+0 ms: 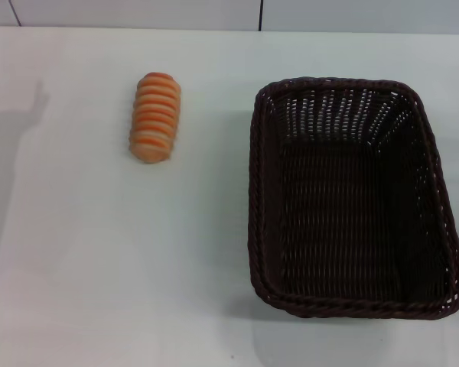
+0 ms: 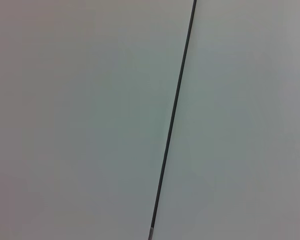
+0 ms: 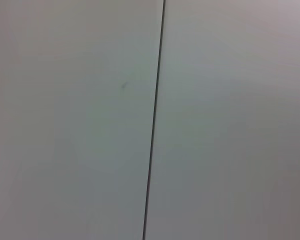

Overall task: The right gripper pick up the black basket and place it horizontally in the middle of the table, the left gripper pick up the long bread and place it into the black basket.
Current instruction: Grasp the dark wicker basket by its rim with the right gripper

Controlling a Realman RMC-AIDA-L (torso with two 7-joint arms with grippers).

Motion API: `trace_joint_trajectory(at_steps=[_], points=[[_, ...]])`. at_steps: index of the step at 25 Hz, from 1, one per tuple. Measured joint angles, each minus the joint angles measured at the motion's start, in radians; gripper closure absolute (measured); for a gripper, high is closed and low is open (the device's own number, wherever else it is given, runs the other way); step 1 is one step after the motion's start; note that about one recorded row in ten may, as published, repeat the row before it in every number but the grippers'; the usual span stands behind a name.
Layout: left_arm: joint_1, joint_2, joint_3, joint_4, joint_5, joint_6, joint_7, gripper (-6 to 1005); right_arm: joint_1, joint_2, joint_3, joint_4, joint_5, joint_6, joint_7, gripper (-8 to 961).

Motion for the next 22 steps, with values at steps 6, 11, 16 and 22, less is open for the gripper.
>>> trace_joint_trajectory(at_steps=[6, 11, 16, 22], points=[[0.000, 0.000, 0.000, 0.000, 0.000, -0.001, 0.000, 138, 0.000, 0.000, 0.000, 0.000, 0.000, 0.002, 0.000, 243], [0.000, 0.000, 0.000, 0.000, 0.000, -0.002, 0.000, 137, 0.000, 0.000, 0.000, 0.000, 0.000, 0.003, 0.003, 242], [0.000, 0.000, 0.003, 0.000, 0.000, -0.003, -0.001, 137, -0.012, 0.000, 0.000, 0.049, 0.000, 0.041, 0.001, 242], [-0.003, 0.000, 0.010, 0.000, 0.000, -0.006, -0.001, 138, -0.100, -0.002, 0.021, 0.333, 0.000, 0.246, -0.203, 243]])
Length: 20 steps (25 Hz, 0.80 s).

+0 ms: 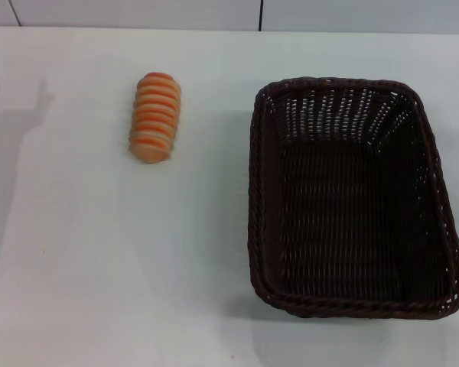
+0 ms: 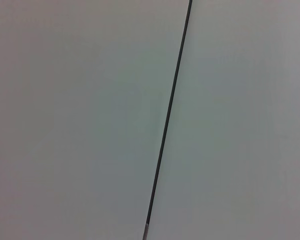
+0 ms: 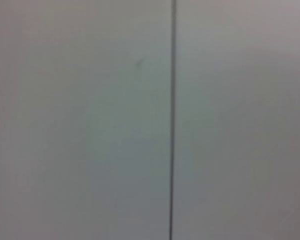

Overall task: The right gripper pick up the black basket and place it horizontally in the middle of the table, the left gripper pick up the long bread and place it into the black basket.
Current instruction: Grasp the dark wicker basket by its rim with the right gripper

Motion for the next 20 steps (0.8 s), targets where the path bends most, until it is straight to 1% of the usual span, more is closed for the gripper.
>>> trace_joint_trajectory(at_steps=[1, 3, 6, 10, 13, 18, 20], points=[[0.000, 0.000, 0.000, 0.000, 0.000, 0.000, 0.000, 138, 0.000, 0.000, 0.000, 0.000, 0.000, 0.000, 0.000, 243], [-0.003, 0.001, 0.001, 0.000, 0.000, 0.000, 0.000, 138, -0.028, 0.003, 0.006, 0.099, 0.008, 0.065, -0.112, 243], [-0.005, 0.001, 0.001, -0.001, 0.000, 0.000, 0.000, 138, -0.074, 0.004, 0.003, 0.255, 0.070, 0.158, -0.254, 243], [-0.006, 0.002, 0.001, -0.001, 0.000, 0.000, 0.000, 138, -0.136, 0.000, 0.026, 0.462, 0.198, 0.318, -0.421, 242], [-0.005, 0.003, 0.001, -0.002, 0.000, 0.000, 0.000, 137, -0.180, 0.000, 0.049, 0.610, 0.353, 0.430, -0.612, 242], [-0.004, 0.005, 0.000, 0.003, 0.000, 0.001, 0.000, 137, -0.204, -0.001, 0.059, 0.746, 0.602, 0.487, -0.895, 242], [-0.003, 0.006, 0.000, 0.003, 0.000, 0.001, 0.000, 137, -0.207, -0.001, 0.058, 0.771, 0.649, 0.488, -0.953, 242]])
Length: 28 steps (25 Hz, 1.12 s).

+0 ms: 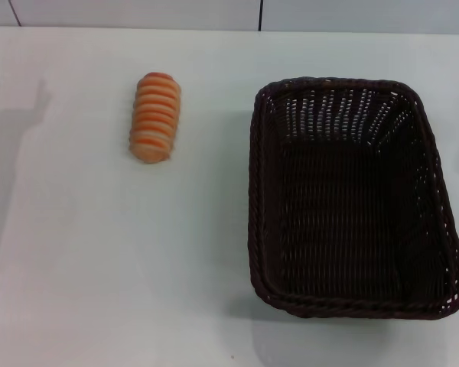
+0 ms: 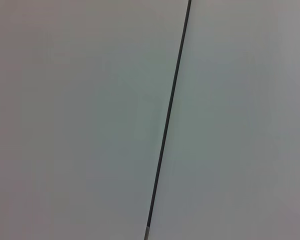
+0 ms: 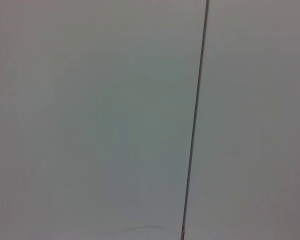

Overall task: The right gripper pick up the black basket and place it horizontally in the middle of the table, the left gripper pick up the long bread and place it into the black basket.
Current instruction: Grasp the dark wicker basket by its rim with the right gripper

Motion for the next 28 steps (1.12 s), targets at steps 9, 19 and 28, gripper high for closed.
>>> trace_joint_trajectory(at_steps=[9, 19, 28], points=[[0.000, 0.002, 0.002, -0.003, 0.000, 0.003, 0.000, 138, 0.026, -0.003, 0.016, -0.193, -0.326, -0.080, 0.390, 242], [0.007, 0.003, 0.016, -0.021, 0.000, 0.005, 0.000, 138, -0.057, -0.021, 0.160, -0.138, -0.901, 0.118, 1.115, 243], [0.017, -0.003, 0.029, -0.030, 0.000, 0.005, 0.000, 138, -0.091, -0.004, 0.302, 0.187, -0.988, 0.730, 1.112, 243]])
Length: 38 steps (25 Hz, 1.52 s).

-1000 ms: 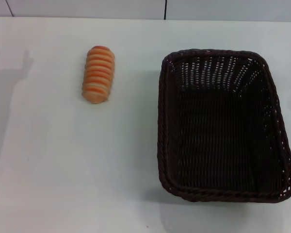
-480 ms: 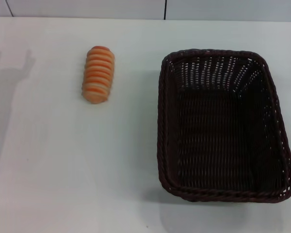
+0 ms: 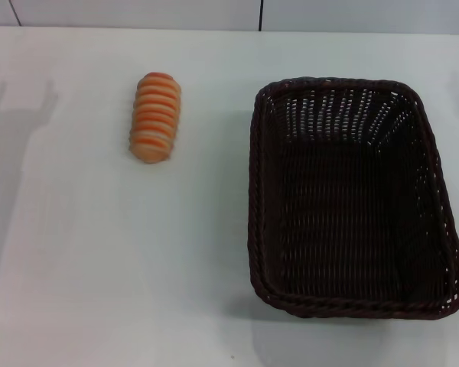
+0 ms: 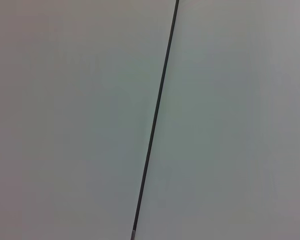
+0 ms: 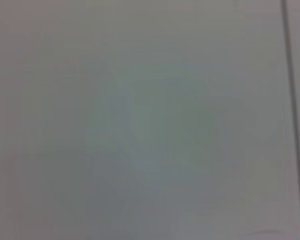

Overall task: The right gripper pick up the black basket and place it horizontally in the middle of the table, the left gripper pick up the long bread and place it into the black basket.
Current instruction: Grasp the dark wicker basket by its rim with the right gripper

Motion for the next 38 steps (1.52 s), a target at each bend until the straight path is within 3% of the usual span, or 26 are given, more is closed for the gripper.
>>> trace_joint_trajectory(at_steps=[9, 18, 28, 38], points=[[0.005, -0.003, -0.001, 0.000, 0.000, 0.025, -0.002, 137, 0.059, 0.002, 0.180, 0.240, -0.008, 0.606, 0.039, 243], [0.005, -0.003, -0.001, 0.000, 0.000, 0.038, -0.005, 137, 0.162, 0.001, 0.293, 0.330, -0.009, 1.058, 0.130, 245], [0.008, 0.000, -0.010, 0.005, 0.000, 0.051, -0.044, 137, 0.272, -0.001, 0.330, 0.324, -0.009, 1.348, 0.231, 246], [0.010, 0.005, -0.011, 0.010, 0.000, 0.050, -0.036, 138, 0.308, 0.000, 0.343, 0.305, -0.085, 1.463, 0.319, 246]])
